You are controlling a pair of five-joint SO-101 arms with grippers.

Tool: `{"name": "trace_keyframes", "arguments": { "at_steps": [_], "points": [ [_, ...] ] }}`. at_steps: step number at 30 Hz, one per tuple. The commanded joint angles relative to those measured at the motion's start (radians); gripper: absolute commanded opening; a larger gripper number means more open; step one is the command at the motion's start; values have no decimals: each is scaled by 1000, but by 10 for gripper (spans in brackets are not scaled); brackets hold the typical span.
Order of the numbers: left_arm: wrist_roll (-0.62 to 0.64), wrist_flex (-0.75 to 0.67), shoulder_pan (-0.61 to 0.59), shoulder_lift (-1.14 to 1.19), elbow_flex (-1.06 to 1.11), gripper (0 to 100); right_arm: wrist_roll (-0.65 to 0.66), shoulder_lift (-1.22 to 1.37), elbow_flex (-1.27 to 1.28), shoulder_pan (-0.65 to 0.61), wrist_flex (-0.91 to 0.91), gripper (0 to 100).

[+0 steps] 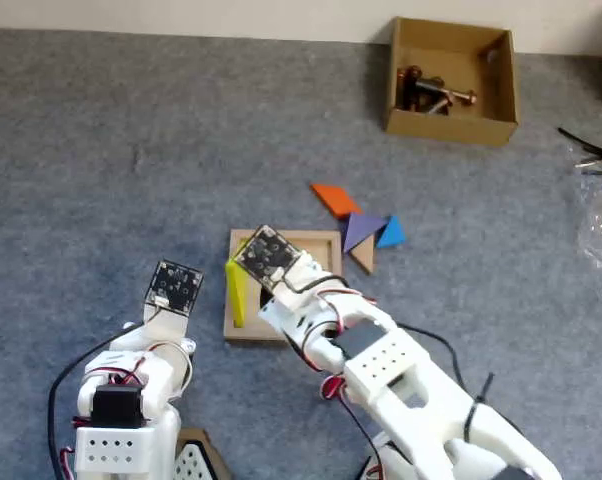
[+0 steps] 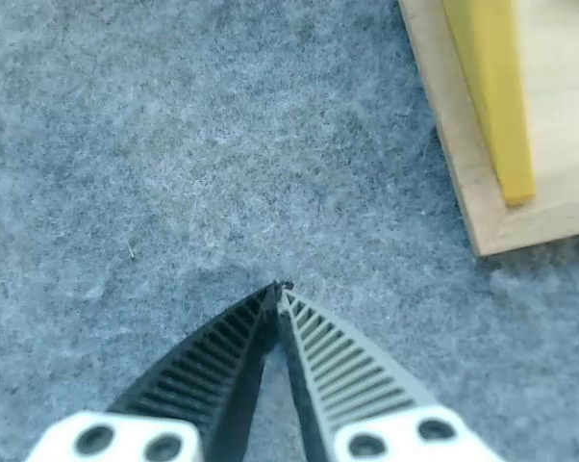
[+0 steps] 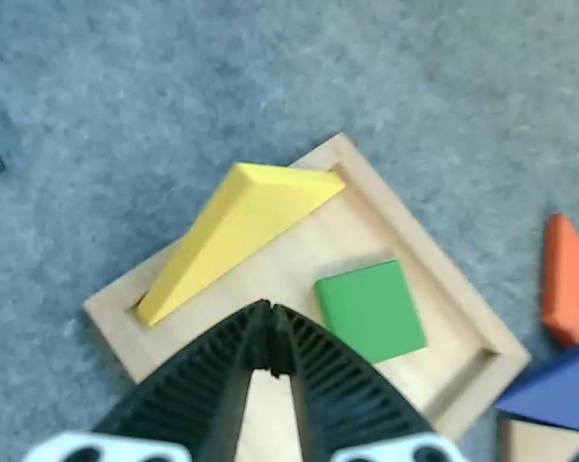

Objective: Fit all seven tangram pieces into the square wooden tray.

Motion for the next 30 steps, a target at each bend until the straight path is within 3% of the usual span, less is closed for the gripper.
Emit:
{"name": "trace_keyframes", "arguments": {
  "at_steps": [1, 8, 14, 18, 25, 30],
  "points": [
    [8, 5, -4, -8, 21, 5, 2, -47, -61, 42, 5, 4],
    [8, 5, -4, -8, 21, 5, 2, 22, -70, 48, 1, 4],
    [8, 5, -4, -8, 21, 5, -2, 90, -61, 81, -159, 4],
    [8, 5, -4, -8, 21, 5, -94, 117, -79, 70, -166, 4],
    [8, 5, -4, -8, 21, 5, -103, 125, -140, 30, -160, 4],
    [8, 5, -4, -8, 21, 5, -103, 125, -140, -65, -163, 4]
  ]
}}
